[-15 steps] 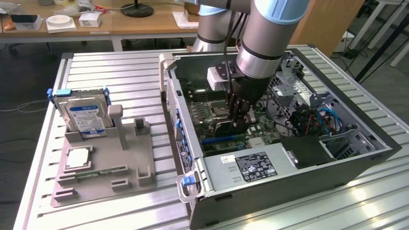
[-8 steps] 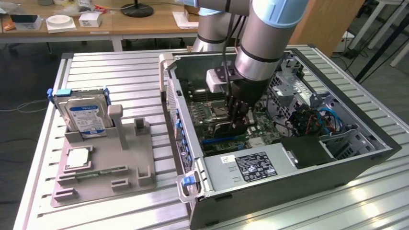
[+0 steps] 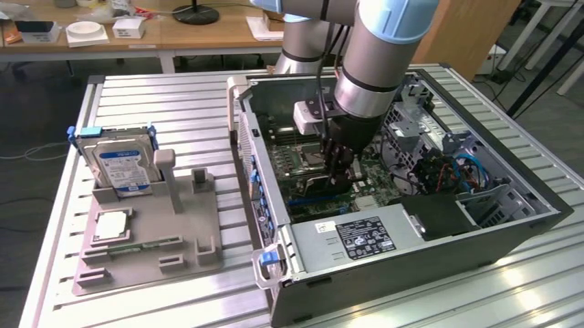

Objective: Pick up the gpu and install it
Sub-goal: 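Insert the gpu into the slot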

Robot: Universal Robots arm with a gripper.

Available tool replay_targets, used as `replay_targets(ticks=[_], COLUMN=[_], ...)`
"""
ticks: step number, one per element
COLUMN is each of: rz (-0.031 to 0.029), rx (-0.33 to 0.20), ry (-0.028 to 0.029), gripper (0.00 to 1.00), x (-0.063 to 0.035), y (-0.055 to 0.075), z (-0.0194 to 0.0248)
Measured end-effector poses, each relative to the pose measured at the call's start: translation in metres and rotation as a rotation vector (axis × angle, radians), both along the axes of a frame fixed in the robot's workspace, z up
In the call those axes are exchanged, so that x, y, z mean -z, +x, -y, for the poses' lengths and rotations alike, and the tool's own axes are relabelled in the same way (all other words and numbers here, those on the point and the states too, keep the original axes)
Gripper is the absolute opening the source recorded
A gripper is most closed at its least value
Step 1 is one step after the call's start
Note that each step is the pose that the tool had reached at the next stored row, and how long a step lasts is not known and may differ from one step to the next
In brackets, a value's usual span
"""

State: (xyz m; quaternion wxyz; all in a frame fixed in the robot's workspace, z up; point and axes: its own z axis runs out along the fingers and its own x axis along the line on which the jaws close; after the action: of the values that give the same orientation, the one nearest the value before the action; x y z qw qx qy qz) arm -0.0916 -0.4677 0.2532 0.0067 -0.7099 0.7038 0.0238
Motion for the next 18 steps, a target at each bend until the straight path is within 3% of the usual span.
replay_targets(ticks=[18], rz=[0.0001], rx=[0.0], ry=[0.0001], gripper=[0.26], x=[0.0045], y=[0.0], z=[-0.0009])
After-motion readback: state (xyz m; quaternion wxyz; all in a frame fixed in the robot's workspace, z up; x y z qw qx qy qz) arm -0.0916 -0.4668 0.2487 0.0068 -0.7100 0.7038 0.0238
